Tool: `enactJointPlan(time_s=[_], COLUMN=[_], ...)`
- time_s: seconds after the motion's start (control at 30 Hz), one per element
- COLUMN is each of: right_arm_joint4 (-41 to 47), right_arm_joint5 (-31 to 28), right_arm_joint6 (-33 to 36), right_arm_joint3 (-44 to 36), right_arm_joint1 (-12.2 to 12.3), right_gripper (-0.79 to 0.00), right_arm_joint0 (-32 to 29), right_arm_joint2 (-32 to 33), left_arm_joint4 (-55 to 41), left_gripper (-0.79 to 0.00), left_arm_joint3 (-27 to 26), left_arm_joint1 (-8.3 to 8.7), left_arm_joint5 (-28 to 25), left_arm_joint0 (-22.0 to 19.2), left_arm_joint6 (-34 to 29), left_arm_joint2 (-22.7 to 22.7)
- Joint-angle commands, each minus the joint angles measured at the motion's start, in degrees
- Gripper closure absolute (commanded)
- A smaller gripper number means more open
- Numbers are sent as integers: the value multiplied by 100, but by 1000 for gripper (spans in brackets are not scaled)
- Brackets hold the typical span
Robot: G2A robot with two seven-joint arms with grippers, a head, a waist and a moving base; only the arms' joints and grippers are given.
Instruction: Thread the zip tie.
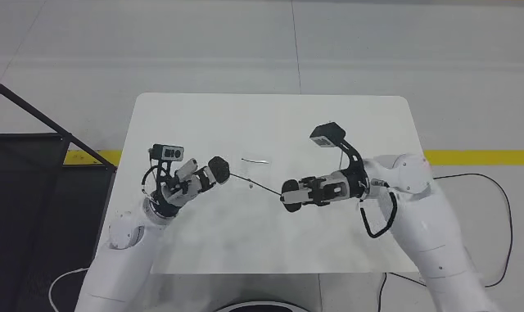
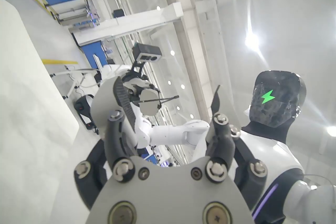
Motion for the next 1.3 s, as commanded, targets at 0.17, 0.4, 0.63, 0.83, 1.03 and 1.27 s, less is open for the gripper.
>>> enactJointPlan(time_s=[0.17,0.4,0.63,0.83,1.03,1.27], right_arm_joint4=[-892,-1049,-1049,-2411,-4302,-6040], right_arm_joint5=[-229,-237,-237,8,896,1968], right_arm_joint6=[-464,-837,-837,-1494,-1998,-2449], right_arm_joint3=[-467,-563,-563,-1091,-1810,-2133], right_arm_joint1=[142,152,152,206,261,236], right_gripper=[0,0,0,0,0,0], right_arm_joint0=[-419,-534,-534,-732,-949,-885], right_arm_joint2=[302,358,358,399,230,-293], left_arm_joint4=[1745,2409,2409,2677,2851,3151], left_gripper=[-785,-785,-785,-785,-785,-785], left_arm_joint3=[-399,-561,-561,-655,-584,-584], left_arm_joint1=[-43,-79,-79,-90,-83,-84], left_arm_joint5=[-982,-1169,-1169,-933,-819,-780], left_arm_joint0=[481,663,663,626,578,588], left_arm_joint6=[1847,2451,2451,2842,3204,3499], left_arm_joint2=[-344,-341,-341,-363,-574,-686])
